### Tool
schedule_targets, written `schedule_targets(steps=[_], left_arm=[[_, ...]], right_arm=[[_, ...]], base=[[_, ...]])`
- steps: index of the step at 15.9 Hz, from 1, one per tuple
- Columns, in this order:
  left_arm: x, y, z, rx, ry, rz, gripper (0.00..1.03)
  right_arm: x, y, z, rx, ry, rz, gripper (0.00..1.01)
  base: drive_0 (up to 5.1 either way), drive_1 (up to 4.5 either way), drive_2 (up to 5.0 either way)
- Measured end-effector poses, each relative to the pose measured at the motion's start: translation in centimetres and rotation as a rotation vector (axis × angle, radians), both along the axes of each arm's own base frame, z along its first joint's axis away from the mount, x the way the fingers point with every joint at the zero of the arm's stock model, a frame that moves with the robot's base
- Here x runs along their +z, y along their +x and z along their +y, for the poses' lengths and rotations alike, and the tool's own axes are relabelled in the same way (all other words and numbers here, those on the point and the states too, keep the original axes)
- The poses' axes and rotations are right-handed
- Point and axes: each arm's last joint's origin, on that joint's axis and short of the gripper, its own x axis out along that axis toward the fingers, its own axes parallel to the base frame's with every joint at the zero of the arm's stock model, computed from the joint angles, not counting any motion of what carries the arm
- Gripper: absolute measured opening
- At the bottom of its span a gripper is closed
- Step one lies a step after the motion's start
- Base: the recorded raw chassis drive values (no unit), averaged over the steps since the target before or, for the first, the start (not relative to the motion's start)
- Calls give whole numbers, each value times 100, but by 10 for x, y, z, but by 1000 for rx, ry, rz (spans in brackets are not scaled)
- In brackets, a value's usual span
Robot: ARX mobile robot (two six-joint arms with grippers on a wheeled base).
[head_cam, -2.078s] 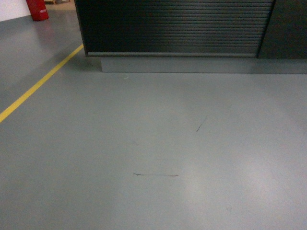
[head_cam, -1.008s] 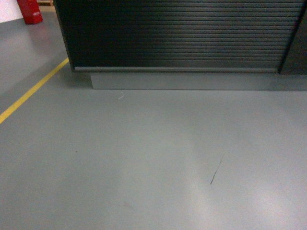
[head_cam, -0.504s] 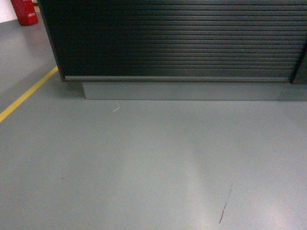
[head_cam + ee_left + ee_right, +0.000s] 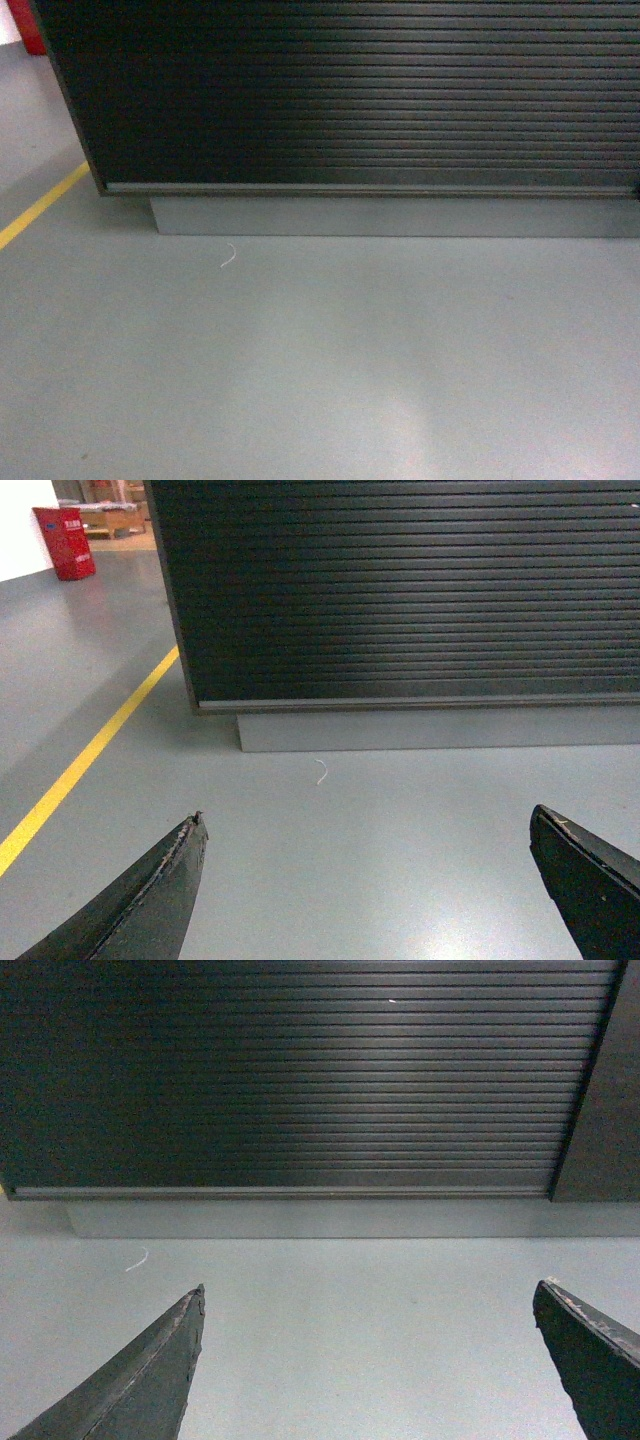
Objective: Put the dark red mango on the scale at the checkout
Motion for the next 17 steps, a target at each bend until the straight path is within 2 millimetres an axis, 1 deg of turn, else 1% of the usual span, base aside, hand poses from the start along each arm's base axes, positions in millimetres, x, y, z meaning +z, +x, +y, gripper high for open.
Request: schedule_targets(steps=[17], left_arm=[[0,0,0,0,0,-2,98]], right_arm=[[0,0,0,0,0,3,98]], base=[[0,433,-433]])
